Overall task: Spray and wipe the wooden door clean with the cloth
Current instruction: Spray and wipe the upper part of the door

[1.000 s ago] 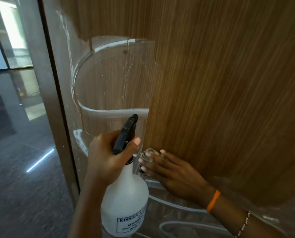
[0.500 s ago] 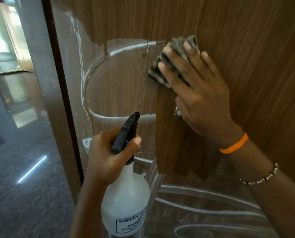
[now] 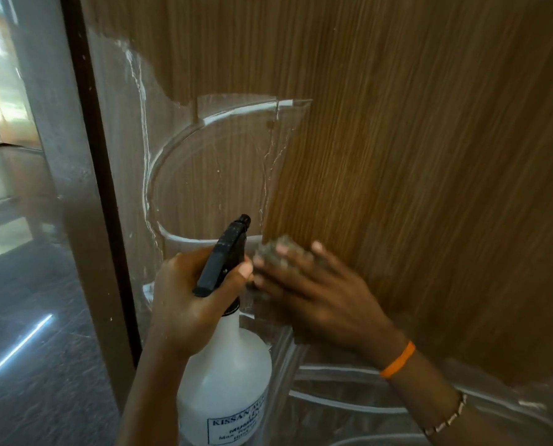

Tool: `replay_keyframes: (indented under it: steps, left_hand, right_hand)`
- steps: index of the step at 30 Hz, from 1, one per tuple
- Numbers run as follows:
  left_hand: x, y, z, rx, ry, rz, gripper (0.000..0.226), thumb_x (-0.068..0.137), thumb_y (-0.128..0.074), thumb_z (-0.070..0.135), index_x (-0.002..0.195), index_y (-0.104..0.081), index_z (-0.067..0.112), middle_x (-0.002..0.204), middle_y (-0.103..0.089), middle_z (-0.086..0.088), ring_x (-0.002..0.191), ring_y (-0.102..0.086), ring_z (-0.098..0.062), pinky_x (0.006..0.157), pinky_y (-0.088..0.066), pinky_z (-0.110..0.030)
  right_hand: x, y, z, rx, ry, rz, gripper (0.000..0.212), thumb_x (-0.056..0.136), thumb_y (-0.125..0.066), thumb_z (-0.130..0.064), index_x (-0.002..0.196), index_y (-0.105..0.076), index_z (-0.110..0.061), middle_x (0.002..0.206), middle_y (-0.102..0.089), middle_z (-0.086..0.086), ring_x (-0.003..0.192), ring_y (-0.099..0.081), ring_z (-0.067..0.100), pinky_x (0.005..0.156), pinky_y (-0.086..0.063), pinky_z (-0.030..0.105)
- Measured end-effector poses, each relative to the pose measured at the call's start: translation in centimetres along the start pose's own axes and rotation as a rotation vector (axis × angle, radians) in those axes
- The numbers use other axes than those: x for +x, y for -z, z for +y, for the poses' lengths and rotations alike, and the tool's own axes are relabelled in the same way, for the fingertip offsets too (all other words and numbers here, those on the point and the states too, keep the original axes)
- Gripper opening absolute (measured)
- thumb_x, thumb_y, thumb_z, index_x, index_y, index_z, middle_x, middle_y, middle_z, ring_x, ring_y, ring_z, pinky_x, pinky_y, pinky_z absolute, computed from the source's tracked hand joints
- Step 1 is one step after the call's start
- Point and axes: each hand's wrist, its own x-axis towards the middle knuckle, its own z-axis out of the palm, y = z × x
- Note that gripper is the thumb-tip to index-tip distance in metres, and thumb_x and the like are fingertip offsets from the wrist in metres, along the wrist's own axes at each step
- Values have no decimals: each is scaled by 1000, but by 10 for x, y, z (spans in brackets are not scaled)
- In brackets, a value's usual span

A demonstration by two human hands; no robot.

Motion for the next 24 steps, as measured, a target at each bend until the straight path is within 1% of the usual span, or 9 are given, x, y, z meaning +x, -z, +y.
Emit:
replay_keyframes:
  steps: [2,4,8,12,14,16,19,21,24]
  left_hand:
    - [1,1,0,-17,-10,-11,55,77,-59,50,73,-65,-4,65,-61,-27,61,-61,-44,58,-47,-59]
    - [2,1,2,-33,-23,-30,63,77,-61,56,74,-64,-7,64,-61,-26,61,-60,-42,59,-47,-55]
    - [2,6,3,-55,-30,-36,59,77,-61,55,76,-65,-4,64,-62,-25,60,-62,-39,59,-47,-51]
    - [5,13,0,-73,-11,-19,49,77,-59,48,75,-67,0,66,-61,-27,64,-61,-43,62,-47,-57]
    - [5,16,-2,-67,1,-12,55,76,-61,53,74,-67,-2,66,-62,-27,65,-61,-44,63,-49,-59]
    - [6,20,-3,-48,-2,-3,48,75,-62,54,74,-69,6,63,-64,-18,60,-62,-36,58,-53,-47]
    - [8,23,0,-44,-26,-14,19,76,-59,47,71,-69,32,53,-58,7,47,-54,-9,48,-40,-20]
    - [10,25,0,-81,-13,-10,20,76,-60,47,73,-70,29,55,-61,5,51,-57,-12,48,-44,-28]
    - [12,26,-1,-99,2,-3,28,76,-60,48,79,-73,23,68,-70,-6,68,-68,-29,65,-52,-54]
  right_hand:
    - [32,22,25,-40,-98,108,43,99,-44,-14,142,-44,-16,152,-32,6,142,-25,29,118,-7,45]
    - [63,42,52,-128,-192,202,45,95,-43,-10,140,-47,-14,149,-39,10,139,-31,34,117,-11,48]
    - [97,59,73,-171,-316,308,49,92,-42,-4,141,-46,-11,148,-40,12,139,-32,36,117,-20,49]
    - [84,44,49,-115,-264,272,51,90,-47,-1,141,-46,-9,149,-39,13,141,-29,35,118,-19,46]
    - [65,25,26,-45,-171,208,46,94,-49,-4,140,-48,-10,150,-36,11,140,-29,33,118,-17,44]
    - [44,4,2,-7,-52,117,44,98,-50,-12,142,-44,-11,152,-31,9,141,-29,31,118,-18,43]
    - [24,-14,-16,-43,55,26,47,101,-45,-17,147,-33,-12,155,-25,6,142,-27,28,116,-23,43]
    - [30,-13,-11,-48,54,55,46,102,-44,-17,146,-33,-14,155,-27,5,142,-27,27,116,-23,44]
    - [60,5,9,-61,-15,117,40,101,-44,-15,141,-45,-13,150,-36,8,140,-33,30,116,-23,46]
